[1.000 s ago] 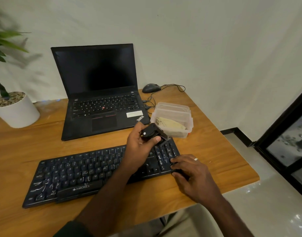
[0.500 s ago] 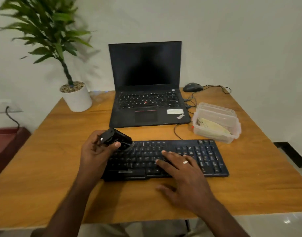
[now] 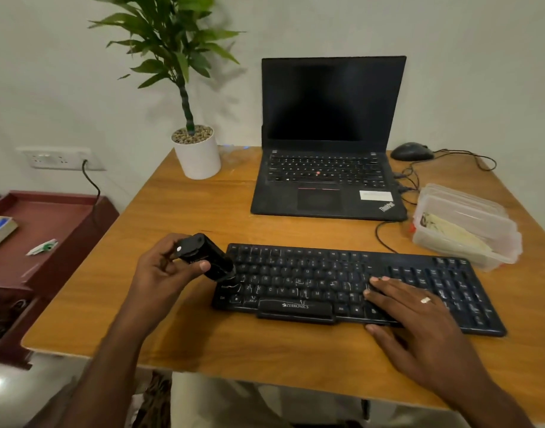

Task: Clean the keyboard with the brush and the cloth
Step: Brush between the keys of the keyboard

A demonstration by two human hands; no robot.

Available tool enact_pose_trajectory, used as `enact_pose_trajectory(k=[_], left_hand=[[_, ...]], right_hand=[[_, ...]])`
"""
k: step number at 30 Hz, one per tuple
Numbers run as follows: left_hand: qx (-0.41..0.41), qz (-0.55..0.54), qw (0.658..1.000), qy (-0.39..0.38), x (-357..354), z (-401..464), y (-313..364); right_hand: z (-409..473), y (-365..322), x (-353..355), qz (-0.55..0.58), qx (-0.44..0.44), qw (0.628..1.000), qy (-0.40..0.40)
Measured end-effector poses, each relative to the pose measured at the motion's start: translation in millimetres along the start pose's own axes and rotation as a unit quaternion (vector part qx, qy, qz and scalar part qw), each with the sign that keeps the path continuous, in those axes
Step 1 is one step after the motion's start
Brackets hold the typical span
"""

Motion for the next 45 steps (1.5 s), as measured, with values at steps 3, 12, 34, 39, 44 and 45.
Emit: enact_pose_trajectory(k=[3, 12, 34, 39, 44, 45], left_hand=[[0.009, -0.006, 0.999, -0.036, -13, 5, -1], [0.028, -0.144, 0.989, -0.035, -38, 20, -8], [0.055, -0.068, 0.996, -0.018, -8, 23, -9], [0.029, -0.064, 0.991, -0.113, -48, 24, 0], [0.013, -0.162, 0.986, -0.027, -63, 29, 1], [0.02, -0.188, 0.982, 0.004, -56, 29, 0]], right_hand=[[0, -1, -1, 0.001, 0.003, 1.0, 0.005], [-2, 1, 2, -0.005, -0.016, 1.0, 0.017], [-1, 1, 2, -0.018, -0.025, 1.0, 0.001], [-1, 1, 1, -0.02, -0.026, 0.999, 0.004], [-2, 4, 2, -0.015, -0.04, 0.999, 0.011], [-2, 4, 2, -0.012, -0.04, 0.999, 0.01]])
Point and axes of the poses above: each hand's wrist, its own z-axis towards the middle knuckle, its own x-axis out of the back of the hand, y = z × x, the point moved 3 cm from there along z, towards the middle knuckle, and after that the axes turned 4 degrees about -x, right-handed, at the moved point
